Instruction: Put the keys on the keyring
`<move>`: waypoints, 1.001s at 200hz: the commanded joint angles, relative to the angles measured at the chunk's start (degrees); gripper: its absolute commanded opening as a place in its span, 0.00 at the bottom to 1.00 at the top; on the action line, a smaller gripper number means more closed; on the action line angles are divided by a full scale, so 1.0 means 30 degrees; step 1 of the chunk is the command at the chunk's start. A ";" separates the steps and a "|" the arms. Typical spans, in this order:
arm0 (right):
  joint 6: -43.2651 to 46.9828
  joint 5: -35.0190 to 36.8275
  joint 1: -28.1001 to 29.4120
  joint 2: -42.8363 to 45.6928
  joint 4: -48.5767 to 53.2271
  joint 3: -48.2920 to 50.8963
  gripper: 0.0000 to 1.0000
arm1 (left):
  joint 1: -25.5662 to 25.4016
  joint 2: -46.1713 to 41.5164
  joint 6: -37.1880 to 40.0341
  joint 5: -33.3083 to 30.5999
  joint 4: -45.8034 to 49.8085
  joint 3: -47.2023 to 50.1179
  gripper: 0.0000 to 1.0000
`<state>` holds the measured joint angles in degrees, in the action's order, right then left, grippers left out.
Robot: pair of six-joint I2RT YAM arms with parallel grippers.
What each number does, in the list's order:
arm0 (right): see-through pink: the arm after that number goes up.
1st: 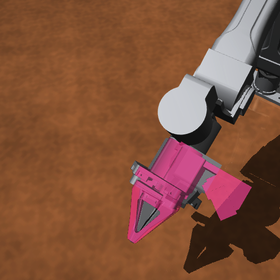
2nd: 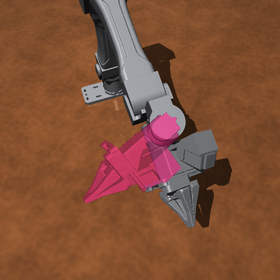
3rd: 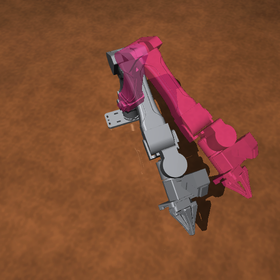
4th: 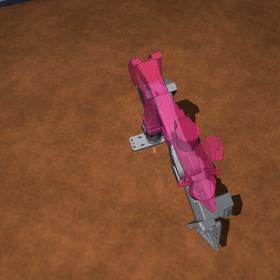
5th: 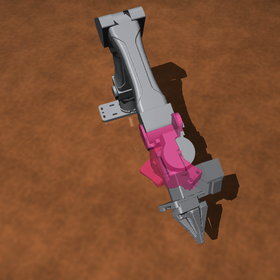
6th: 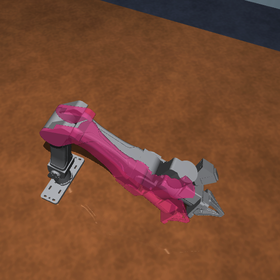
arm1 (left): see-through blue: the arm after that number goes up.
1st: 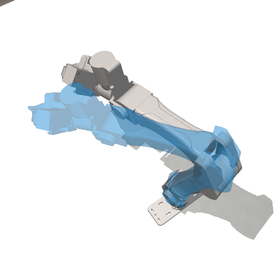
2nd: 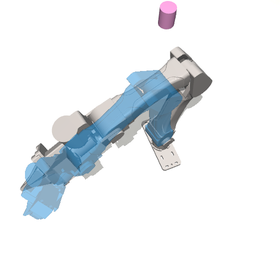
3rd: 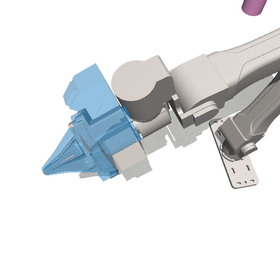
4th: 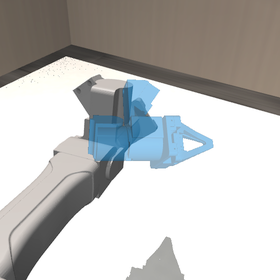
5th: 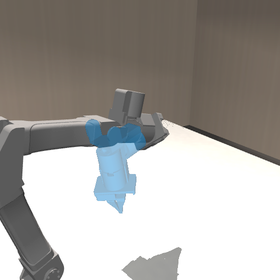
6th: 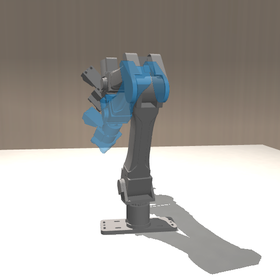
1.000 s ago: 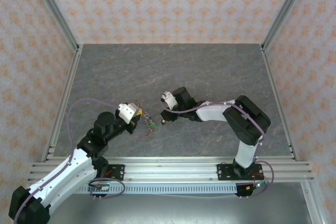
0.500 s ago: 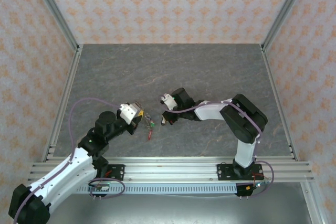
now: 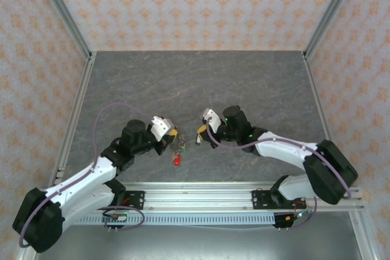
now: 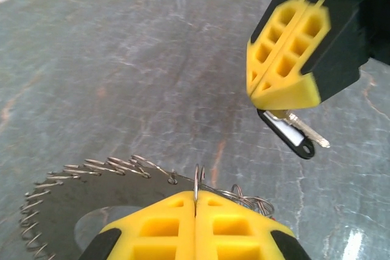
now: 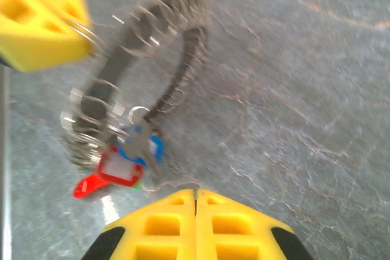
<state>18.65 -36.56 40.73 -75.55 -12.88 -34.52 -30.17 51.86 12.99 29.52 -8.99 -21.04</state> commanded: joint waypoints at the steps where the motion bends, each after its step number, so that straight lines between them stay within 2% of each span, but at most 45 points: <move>1: 0.1081 -0.1273 -0.0094 0.0055 0.0636 -0.0338 0.00 | -0.0389 0.1244 0.0501 0.1338 -0.1667 -0.0944 0.00; 19: 0.1579 -0.0621 -0.0061 -0.1716 0.3194 -0.1389 0.00 | -0.0562 0.1934 0.0507 0.1022 -0.2024 -0.1211 0.00; 52: 0.0115 -0.0785 -0.0049 -0.3669 0.2500 -0.0945 0.00 | -0.0680 0.2117 0.0895 0.0260 -0.1276 -0.1600 0.00; 81: -0.0332 0.1616 -0.0012 -0.4727 0.2837 -0.0958 0.00 | -0.0665 0.1791 0.0931 -0.0198 -0.1367 -0.1396 0.00; 103: -0.0640 0.2077 -0.0012 -0.5453 0.3213 -0.1089 0.04 | -0.0665 0.1648 0.0913 -0.0277 -0.1273 -0.1382 0.00; 136: -0.1313 0.2062 -0.0041 -0.5131 0.2893 -0.0784 0.17 | -0.0675 0.1509 0.0964 -0.0261 -0.1074 -0.1398 0.00; 200: -0.1610 0.2515 -0.0100 -0.4090 0.3679 -0.0446 0.22 | -0.0665 0.1420 0.0955 -0.0142 -0.1016 -0.1424 0.00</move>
<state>14.96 -30.63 40.66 -90.15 -3.46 -36.95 -31.90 56.97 15.07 29.54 -11.16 -23.53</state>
